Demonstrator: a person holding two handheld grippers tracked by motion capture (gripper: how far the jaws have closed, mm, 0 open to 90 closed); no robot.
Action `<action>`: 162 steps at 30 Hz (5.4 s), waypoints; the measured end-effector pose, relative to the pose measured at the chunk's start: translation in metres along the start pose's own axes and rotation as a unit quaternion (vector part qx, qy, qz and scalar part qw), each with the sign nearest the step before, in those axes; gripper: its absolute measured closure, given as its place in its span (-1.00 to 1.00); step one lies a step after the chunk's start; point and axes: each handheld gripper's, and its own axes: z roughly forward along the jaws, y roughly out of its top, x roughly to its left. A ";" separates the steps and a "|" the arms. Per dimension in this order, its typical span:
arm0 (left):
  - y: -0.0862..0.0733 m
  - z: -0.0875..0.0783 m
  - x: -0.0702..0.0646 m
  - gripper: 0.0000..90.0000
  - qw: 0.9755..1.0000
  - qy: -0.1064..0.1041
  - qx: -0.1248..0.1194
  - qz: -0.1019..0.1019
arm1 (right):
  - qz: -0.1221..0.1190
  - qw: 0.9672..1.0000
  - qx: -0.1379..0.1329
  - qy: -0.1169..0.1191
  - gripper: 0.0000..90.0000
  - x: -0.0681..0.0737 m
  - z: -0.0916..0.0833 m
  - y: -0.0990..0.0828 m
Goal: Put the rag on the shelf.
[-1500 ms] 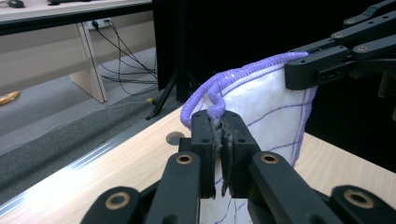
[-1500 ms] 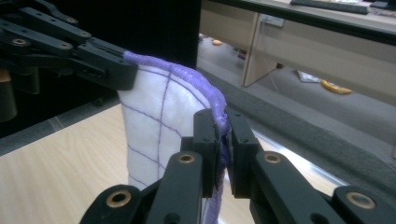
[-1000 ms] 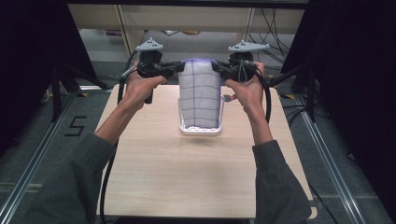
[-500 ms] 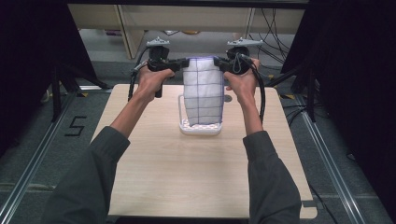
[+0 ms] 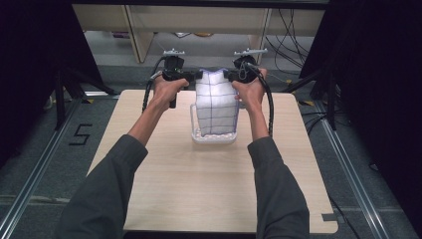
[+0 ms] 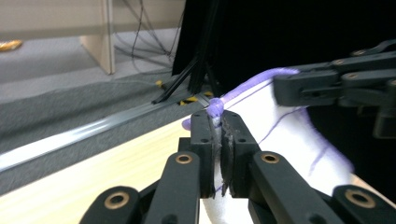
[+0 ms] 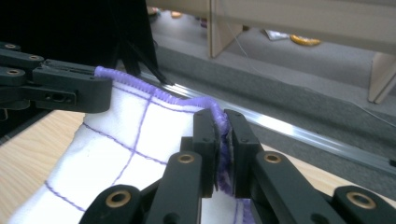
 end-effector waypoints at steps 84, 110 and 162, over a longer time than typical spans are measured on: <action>-0.092 -0.098 -0.035 -0.25 0.998 -0.039 0.052 0.006 | 0.016 0.999 0.023 0.037 -0.12 0.006 -0.069 -0.062; -0.132 -0.118 -0.050 -0.32 0.996 -0.066 0.055 0.001 | 0.003 0.998 0.000 0.059 -0.18 0.027 -0.091 -0.109; -0.287 -0.168 -0.088 -0.56 0.988 -0.057 0.124 0.078 | -0.022 0.986 0.109 0.121 -0.53 0.092 -0.129 -0.287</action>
